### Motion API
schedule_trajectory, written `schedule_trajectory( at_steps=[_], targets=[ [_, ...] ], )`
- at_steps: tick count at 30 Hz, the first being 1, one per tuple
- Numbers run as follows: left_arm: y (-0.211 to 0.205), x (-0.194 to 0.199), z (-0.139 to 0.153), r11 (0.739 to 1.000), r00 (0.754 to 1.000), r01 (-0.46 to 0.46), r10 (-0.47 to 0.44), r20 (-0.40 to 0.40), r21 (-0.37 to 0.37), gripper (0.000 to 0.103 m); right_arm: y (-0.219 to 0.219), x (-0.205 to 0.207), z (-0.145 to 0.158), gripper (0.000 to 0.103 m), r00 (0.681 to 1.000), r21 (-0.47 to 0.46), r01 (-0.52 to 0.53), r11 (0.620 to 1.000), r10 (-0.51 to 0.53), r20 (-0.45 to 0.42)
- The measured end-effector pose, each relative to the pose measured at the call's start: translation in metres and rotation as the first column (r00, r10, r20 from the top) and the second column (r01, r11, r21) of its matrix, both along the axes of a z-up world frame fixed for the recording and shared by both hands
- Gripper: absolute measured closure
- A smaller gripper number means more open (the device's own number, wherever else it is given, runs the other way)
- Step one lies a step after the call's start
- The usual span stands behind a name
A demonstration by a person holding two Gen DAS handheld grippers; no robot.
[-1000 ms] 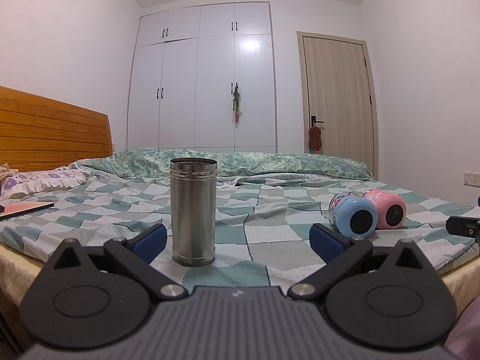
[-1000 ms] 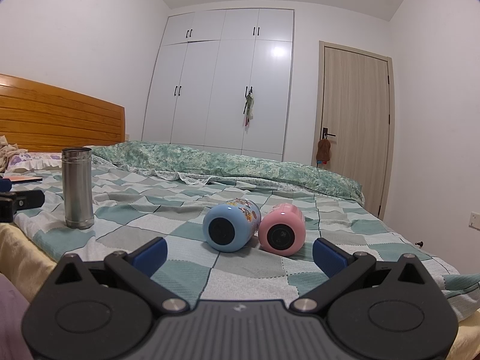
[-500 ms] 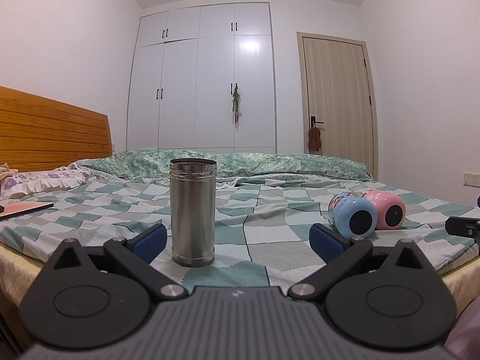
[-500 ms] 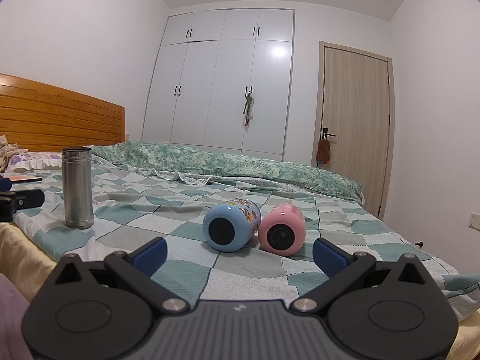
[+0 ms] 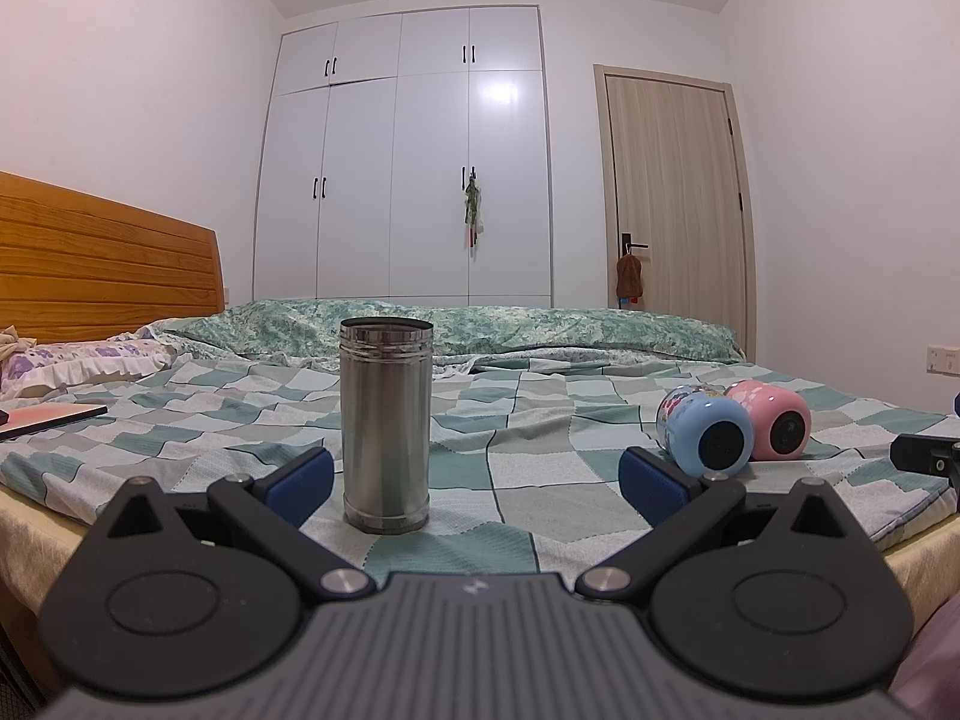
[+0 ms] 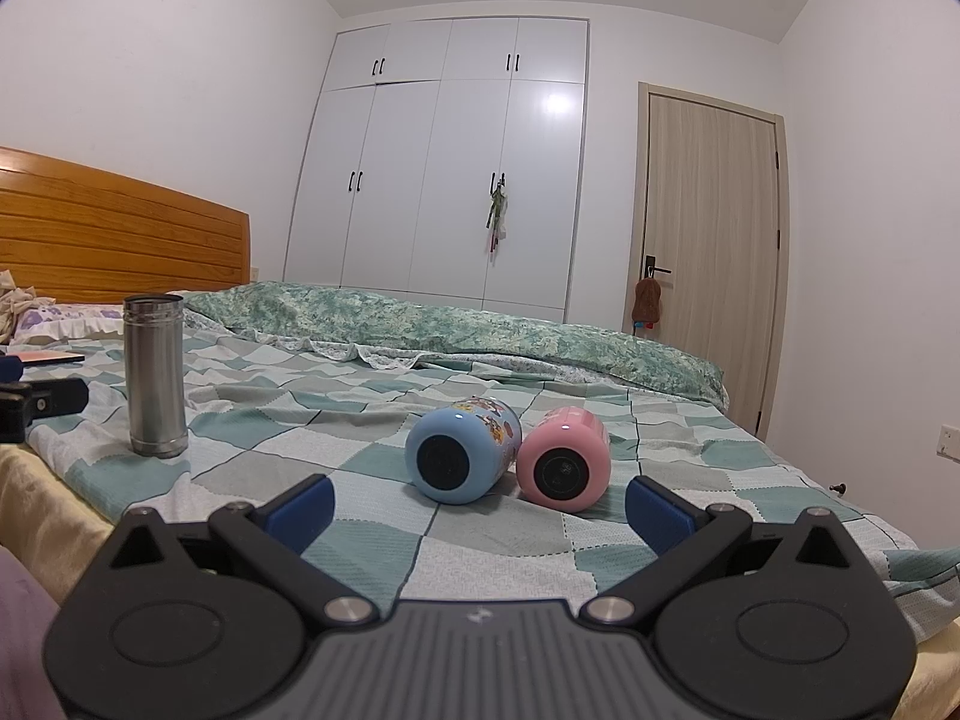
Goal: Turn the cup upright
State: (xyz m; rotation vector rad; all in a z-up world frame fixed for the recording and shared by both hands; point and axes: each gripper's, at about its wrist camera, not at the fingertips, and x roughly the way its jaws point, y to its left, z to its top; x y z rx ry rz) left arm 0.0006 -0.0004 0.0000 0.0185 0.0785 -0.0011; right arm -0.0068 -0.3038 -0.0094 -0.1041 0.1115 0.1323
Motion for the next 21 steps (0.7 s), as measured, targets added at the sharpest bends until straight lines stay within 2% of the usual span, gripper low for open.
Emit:
schedule_trajectory(
  at_steps=[21],
  targets=[
    [-0.0052, -0.0023, 0.0042, 1.0, 1.0, 0.0, 0.0, -0.004, 0.003, 0.0, 0.0008, 0.0009, -0.0008, 0.0, 1.0, 0.005, -0.002, 1.0, 0.002, -0.005]
  ],
)
